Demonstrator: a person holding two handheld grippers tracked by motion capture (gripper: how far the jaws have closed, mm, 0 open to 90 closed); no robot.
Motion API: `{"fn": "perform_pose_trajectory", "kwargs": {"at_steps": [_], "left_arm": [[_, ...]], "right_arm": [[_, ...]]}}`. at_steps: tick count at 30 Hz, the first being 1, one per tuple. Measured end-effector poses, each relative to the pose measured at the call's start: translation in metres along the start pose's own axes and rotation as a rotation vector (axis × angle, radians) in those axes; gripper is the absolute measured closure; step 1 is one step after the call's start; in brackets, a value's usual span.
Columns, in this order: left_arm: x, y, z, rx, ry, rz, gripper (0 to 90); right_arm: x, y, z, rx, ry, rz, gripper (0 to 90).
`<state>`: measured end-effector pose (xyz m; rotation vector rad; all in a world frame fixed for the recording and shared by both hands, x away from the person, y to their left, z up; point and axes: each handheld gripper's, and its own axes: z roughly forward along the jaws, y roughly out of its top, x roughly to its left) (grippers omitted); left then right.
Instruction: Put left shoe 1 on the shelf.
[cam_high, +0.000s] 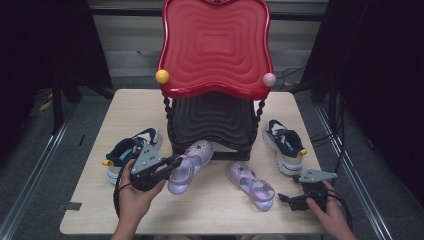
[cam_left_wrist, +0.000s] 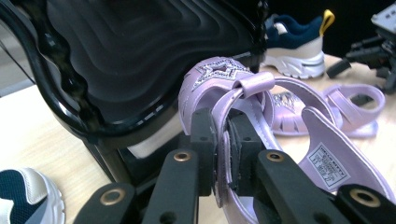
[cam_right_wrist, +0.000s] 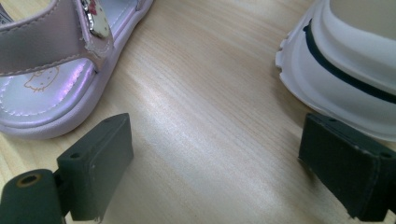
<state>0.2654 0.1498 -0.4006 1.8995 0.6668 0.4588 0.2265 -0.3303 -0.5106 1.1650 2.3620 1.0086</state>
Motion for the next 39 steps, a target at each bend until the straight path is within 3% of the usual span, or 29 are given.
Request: {"fn": "perform_pose_trajectory", "kwargs": {"at_steps": [12, 21, 23, 26, 35, 39], "left_arm": [[-0.001, 0.014, 0.016, -0.039, 0.079, -0.017, 82.4], [-0.005, 0.029, 0.036, -0.104, 0.152, -0.038, 82.4], [-0.004, 0.030, 0.038, -0.107, 0.161, -0.025, 82.4], [-0.003, 0.033, 0.044, -0.121, 0.177, -0.043, 82.4], [-0.004, 0.039, 0.062, -0.169, 0.260, -0.039, 82.3], [-0.003, 0.038, 0.068, -0.198, 0.292, -0.063, 82.3]], "right_arm": [[0.000, 0.000, 0.000, 0.000, 0.000, 0.000, 9.1], [0.000, 0.000, 0.000, 0.000, -0.002, 0.001, 9.1], [0.000, 0.000, 0.000, -0.001, -0.002, -0.001, 9.0], [0.000, 0.000, 0.000, 0.001, -0.002, 0.001, 9.0], [0.000, 0.000, 0.000, 0.000, -0.003, 0.001, 9.0], [0.000, 0.000, 0.000, 0.000, -0.003, 0.002, 9.0]]}}
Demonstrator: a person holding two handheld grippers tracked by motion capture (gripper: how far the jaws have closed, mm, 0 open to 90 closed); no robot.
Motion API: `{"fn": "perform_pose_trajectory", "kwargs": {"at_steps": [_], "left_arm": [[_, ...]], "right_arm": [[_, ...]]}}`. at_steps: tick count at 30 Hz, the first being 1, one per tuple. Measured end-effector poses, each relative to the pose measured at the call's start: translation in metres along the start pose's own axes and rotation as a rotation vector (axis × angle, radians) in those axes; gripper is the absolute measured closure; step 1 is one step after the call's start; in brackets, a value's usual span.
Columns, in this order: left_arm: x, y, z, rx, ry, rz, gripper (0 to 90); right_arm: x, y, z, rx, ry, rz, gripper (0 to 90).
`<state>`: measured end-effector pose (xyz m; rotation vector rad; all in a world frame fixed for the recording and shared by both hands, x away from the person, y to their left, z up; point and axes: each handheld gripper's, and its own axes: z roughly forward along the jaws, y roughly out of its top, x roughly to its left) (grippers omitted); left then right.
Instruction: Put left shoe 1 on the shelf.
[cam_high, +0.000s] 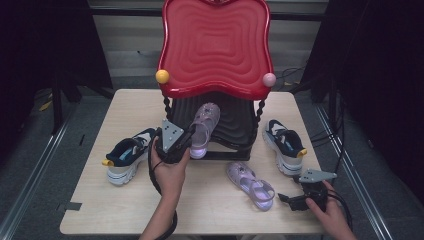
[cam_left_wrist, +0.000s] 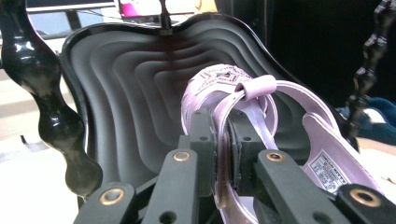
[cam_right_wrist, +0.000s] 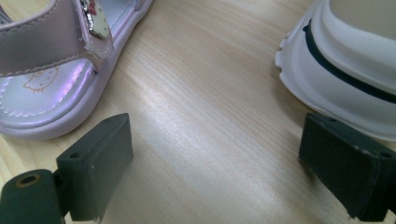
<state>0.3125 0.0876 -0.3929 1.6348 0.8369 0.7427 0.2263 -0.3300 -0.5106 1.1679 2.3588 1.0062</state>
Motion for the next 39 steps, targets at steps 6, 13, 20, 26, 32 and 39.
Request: {"fn": "perform_pose_trajectory", "kwargs": {"at_steps": [6, 13, 20, 26, 32, 39], "left_arm": [[0.002, -0.004, 0.013, -0.030, 0.042, -0.019, 82.2], [0.002, -0.002, 0.029, -0.041, 0.071, -0.018, 82.2], [0.001, 0.001, 0.045, -0.056, 0.115, -0.032, 82.1], [-0.001, 0.003, 0.058, -0.079, 0.159, -0.044, 82.0], [-0.003, 0.004, 0.067, -0.102, 0.197, -0.051, 81.9], [-0.002, 0.001, 0.071, -0.146, 0.242, -0.090, 81.8]], "right_arm": [[0.000, 0.000, 0.000, 0.000, 0.000, 0.000, 9.0], [0.000, 0.000, 0.000, 0.001, 0.000, 0.001, 9.0], [0.000, 0.000, 0.000, 0.001, 0.000, 0.001, 9.0], [0.000, 0.000, 0.000, 0.001, 0.000, 0.000, 9.0], [0.000, 0.000, 0.000, 0.001, 0.000, -0.001, 9.0], [0.000, 0.000, 0.000, 0.001, 0.000, 0.000, 9.0]]}}
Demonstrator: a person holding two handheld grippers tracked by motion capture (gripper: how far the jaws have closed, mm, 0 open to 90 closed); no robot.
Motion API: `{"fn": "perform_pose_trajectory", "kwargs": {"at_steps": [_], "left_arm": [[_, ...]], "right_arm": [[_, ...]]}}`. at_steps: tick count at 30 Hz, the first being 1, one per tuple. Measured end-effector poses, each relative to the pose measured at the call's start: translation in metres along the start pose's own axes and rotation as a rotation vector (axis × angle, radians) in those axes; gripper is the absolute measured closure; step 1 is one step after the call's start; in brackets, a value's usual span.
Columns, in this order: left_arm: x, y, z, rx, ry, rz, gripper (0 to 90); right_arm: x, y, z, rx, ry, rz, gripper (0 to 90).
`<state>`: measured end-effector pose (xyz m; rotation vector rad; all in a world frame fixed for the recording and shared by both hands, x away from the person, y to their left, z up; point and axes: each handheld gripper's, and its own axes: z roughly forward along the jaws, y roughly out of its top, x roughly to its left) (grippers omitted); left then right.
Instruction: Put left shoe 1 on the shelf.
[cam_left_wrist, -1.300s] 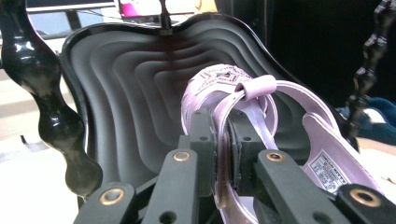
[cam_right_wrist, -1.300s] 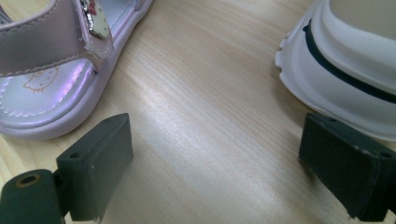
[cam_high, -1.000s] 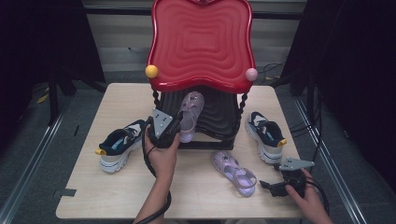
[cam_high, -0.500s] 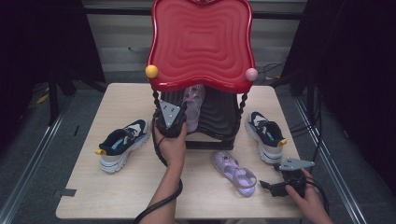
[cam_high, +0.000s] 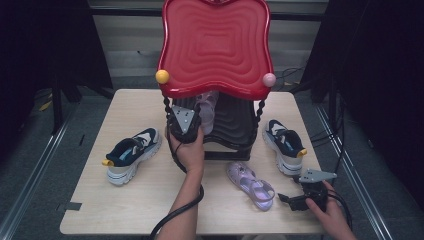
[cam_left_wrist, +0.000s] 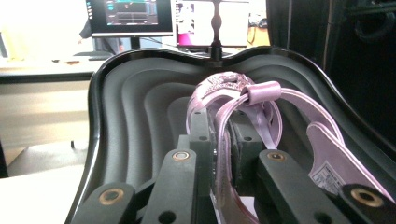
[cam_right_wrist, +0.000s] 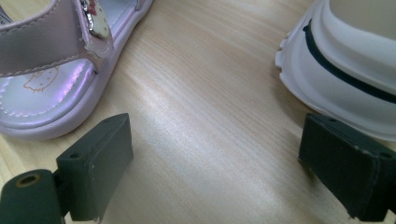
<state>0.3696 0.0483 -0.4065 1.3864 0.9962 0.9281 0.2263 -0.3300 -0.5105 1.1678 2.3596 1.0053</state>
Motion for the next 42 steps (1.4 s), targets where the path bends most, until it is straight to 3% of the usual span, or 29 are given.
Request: {"fn": "perform_pose_trajectory", "kwargs": {"at_steps": [2, 4, 5, 7, 19, 25, 27, 35, 42], "left_arm": [[0.001, -0.001, 0.002, -0.005, 0.014, -0.007, 81.8], [-0.002, -0.003, 0.004, 0.012, 0.013, 0.012, 81.4], [-0.006, -0.004, 0.004, 0.023, 0.009, 0.039, 80.9], [-0.007, -0.006, 0.003, 0.038, -0.005, 0.052, 80.3], [-0.006, -0.003, 0.001, 0.098, -0.034, 0.087, 77.3], [-0.006, -0.003, 0.000, 0.126, -0.044, 0.087, 71.0], [-0.006, 0.001, -0.001, 0.153, -0.070, 0.097, 66.8], [-0.003, 0.014, -0.010, 0.178, -0.091, 0.118, 60.5], [0.000, 0.017, -0.017, 0.211, -0.115, 0.119, 54.8]], "right_arm": [[0.000, 0.000, 0.000, 0.000, 0.000, 0.001, 9.0], [0.000, 0.000, 0.000, -0.001, 0.003, 0.001, 9.0], [0.000, 0.000, 0.000, -0.001, 0.004, 0.002, 9.1], [0.001, 0.000, 0.000, -0.001, 0.004, 0.002, 9.0], [0.001, 0.000, 0.000, 0.001, 0.001, 0.002, 9.0], [0.001, 0.000, 0.000, 0.000, 0.002, 0.003, 9.0], [0.001, 0.000, 0.000, 0.000, 0.002, 0.002, 9.0], [0.001, 0.000, 0.000, 0.001, 0.001, 0.003, 9.1], [0.002, 0.000, 0.000, 0.001, 0.001, 0.003, 9.0]]}}
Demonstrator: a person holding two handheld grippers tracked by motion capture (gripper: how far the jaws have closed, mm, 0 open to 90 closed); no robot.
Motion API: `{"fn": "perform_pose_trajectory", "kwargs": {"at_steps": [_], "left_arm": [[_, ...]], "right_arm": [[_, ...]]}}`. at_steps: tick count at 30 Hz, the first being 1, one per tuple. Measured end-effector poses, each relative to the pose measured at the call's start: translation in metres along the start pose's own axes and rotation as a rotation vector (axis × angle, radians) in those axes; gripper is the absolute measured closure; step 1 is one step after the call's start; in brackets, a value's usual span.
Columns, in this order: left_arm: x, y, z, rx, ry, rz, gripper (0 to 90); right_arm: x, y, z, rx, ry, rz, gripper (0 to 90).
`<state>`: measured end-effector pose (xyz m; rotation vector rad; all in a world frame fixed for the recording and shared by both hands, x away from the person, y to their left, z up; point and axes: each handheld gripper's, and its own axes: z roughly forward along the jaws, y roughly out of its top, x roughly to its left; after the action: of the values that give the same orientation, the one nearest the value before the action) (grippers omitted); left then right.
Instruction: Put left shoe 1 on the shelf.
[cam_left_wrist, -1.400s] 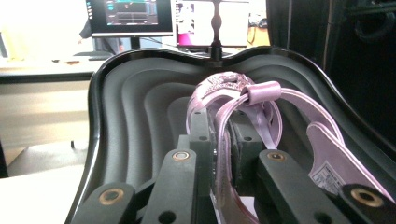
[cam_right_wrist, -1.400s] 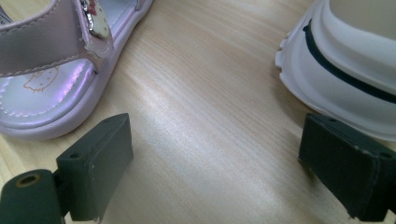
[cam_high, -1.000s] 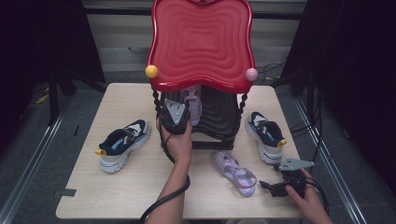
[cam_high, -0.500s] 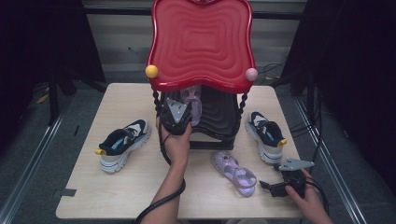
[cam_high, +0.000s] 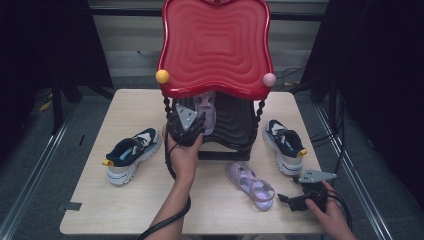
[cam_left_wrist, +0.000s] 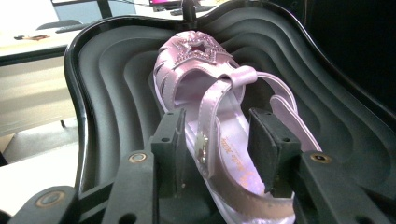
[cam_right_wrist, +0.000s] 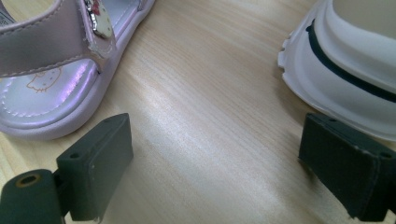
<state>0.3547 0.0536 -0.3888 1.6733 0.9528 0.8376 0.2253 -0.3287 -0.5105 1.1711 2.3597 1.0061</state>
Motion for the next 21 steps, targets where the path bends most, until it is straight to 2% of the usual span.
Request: {"fn": "perform_pose_trajectory", "kwargs": {"at_steps": [2, 3, 5, 7, 11, 14, 15, 21], "left_arm": [[0.000, 0.001, -0.002, 0.007, -0.021, -0.011, 53.2], [0.001, 0.002, -0.003, 0.025, -0.032, -0.007, 49.8], [0.001, 0.003, -0.004, 0.028, -0.042, -0.015, 48.9], [0.002, 0.005, -0.006, 0.043, -0.056, -0.006, 47.6], [0.004, 0.006, -0.008, 0.080, -0.079, -0.016, 42.4], [0.005, 0.005, -0.008, 0.092, -0.096, -0.033, 40.6], [0.007, 0.005, -0.008, 0.113, -0.115, -0.037, 38.8], [0.010, 0.008, -0.013, 0.143, -0.140, -0.038, 35.3]], "right_arm": [[0.000, 0.000, 0.000, 0.000, 0.000, 0.000, 9.1], [0.000, 0.000, 0.000, 0.000, 0.000, 0.000, 9.0], [0.000, 0.000, 0.000, 0.000, 0.000, 0.000, 9.0], [0.000, 0.000, 0.000, 0.000, 0.000, 0.000, 9.1], [0.000, 0.000, 0.000, 0.000, 0.000, 0.000, 9.1], [0.000, 0.000, 0.000, 0.000, 0.000, 0.000, 9.1], [0.000, 0.000, 0.000, 0.000, 0.000, 0.000, 9.1], [0.000, 0.000, 0.000, 0.001, -0.001, 0.002, 9.1]]}}
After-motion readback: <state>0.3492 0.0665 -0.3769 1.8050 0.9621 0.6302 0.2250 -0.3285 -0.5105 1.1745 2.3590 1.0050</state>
